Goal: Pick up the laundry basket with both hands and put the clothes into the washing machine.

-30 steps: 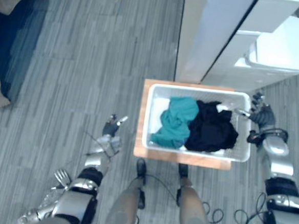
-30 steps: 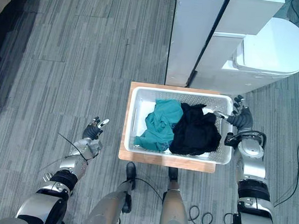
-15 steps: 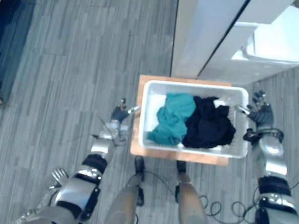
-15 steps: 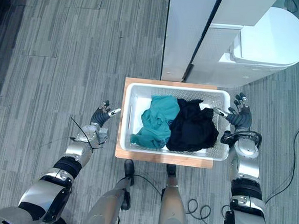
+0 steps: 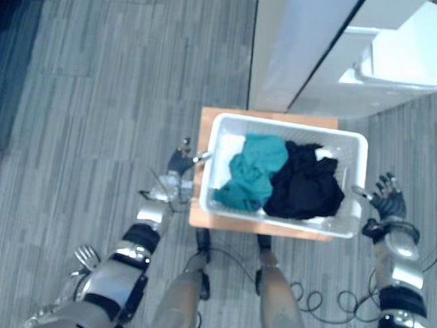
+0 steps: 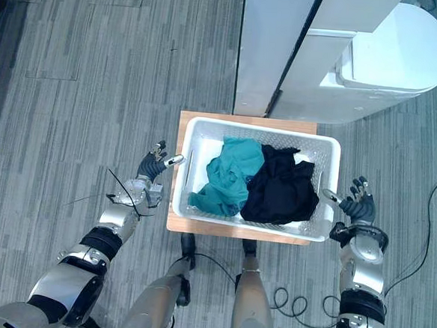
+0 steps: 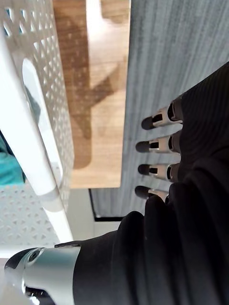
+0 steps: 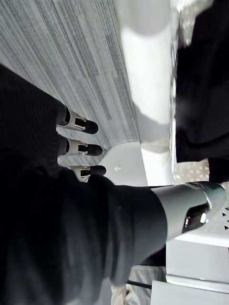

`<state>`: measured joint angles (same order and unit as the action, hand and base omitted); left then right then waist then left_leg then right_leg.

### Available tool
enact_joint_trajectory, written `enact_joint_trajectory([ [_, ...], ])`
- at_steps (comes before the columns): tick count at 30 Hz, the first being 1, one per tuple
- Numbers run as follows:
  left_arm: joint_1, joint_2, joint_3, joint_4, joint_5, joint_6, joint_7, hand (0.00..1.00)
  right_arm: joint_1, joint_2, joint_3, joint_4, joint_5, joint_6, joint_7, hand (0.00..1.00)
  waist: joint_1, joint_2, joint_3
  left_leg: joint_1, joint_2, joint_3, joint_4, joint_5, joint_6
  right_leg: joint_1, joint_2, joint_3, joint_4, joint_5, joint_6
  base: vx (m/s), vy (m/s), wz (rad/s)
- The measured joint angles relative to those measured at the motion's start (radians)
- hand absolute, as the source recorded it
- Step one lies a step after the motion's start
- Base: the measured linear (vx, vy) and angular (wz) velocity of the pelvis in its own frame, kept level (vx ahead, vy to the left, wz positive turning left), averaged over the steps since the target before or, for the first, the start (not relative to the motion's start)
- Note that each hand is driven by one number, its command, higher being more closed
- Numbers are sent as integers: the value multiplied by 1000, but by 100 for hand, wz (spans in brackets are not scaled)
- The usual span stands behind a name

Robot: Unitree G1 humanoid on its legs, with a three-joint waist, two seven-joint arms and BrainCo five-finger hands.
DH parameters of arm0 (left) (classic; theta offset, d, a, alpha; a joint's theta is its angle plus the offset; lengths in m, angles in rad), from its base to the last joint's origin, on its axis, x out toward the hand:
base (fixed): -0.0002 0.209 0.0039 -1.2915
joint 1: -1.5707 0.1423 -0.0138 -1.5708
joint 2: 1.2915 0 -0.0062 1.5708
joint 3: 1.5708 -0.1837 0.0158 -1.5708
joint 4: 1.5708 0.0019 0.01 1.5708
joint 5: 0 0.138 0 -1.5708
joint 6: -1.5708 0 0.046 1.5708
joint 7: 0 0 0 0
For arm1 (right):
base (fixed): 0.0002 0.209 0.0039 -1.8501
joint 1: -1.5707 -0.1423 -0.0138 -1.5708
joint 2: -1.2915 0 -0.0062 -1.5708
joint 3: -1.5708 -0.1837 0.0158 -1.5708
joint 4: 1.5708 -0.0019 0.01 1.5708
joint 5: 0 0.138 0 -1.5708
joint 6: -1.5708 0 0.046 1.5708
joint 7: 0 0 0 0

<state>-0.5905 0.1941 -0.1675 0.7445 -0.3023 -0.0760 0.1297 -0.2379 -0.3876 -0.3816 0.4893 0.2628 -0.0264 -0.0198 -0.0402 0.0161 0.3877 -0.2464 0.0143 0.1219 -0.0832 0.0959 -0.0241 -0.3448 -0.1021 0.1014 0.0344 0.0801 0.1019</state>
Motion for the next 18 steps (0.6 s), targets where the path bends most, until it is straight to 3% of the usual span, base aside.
enact_joint_trajectory([
  [11,5,-30,-41,3,82,5,-20,0,-4,27,-5,12,0,3,0,0,-1,0,23,-6,-1,11,0,0,0,-12,2,12,0,4,2,37,-9,-3],
  [18,-43,-32,-68,29,147,5,-18,0,-106,25,2,101,0,7,-11,0,3,2,38,-33,-2,5,14,0,0,-33,-1,8,7,6,4,34,-6,3],
])
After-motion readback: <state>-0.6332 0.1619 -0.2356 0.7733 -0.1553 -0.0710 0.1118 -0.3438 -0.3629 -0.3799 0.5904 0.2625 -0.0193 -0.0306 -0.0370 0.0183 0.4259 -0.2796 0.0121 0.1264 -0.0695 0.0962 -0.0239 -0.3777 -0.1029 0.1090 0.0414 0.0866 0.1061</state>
